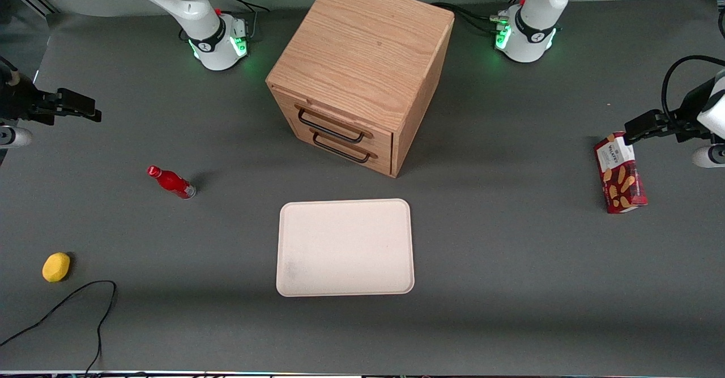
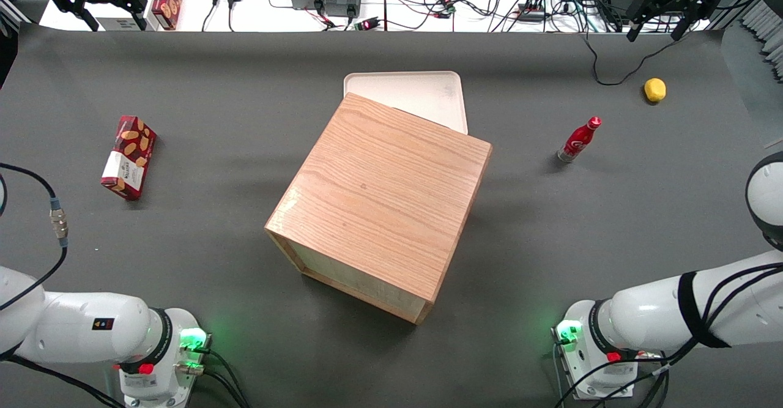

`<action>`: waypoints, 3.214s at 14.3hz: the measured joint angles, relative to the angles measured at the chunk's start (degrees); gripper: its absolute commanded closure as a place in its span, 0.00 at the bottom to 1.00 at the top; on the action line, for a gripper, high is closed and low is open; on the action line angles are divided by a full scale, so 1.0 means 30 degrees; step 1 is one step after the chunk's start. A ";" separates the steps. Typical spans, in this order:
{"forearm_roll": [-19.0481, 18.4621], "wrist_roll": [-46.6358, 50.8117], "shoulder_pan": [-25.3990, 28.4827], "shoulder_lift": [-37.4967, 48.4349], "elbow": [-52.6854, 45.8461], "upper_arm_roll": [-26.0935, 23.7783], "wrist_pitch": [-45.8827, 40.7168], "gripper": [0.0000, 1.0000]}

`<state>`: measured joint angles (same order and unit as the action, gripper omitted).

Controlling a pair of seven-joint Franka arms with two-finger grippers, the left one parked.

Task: Open upper drawer

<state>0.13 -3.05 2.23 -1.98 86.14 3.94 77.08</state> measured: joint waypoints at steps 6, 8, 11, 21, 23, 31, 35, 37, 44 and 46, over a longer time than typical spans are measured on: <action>0.0090 -0.0014 -0.0002 -0.0125 -0.0025 0.0116 -0.0191 0.00; 0.0218 -0.0016 0.0014 -0.0255 -0.0112 0.0110 -0.0192 0.00; 0.0293 -0.0016 0.0034 -0.0678 -0.0259 0.0089 -0.0196 0.00; 0.1686 0.0022 0.0470 -0.1195 -0.0957 -0.0311 -0.1052 0.00; 0.1734 0.0022 0.0966 -0.1481 -0.1083 -0.0406 -0.1051 0.00; 0.3211 0.0040 0.2993 -0.3283 -0.2245 -0.0825 -0.0061 0.00; 0.3214 0.0074 0.5411 -0.4497 -0.2530 -0.0904 0.1351 0.00; 0.3430 0.0075 0.6138 -0.5055 -0.2539 -0.0990 0.2300 0.00; 0.3676 -0.0920 0.8276 -0.6629 -0.2617 -0.1990 0.4362 0.00; 0.3678 -0.1772 0.8788 -0.7081 -0.2648 -0.2003 0.4464 0.00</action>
<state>11.16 -8.36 28.60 -23.23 78.20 -2.07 90.47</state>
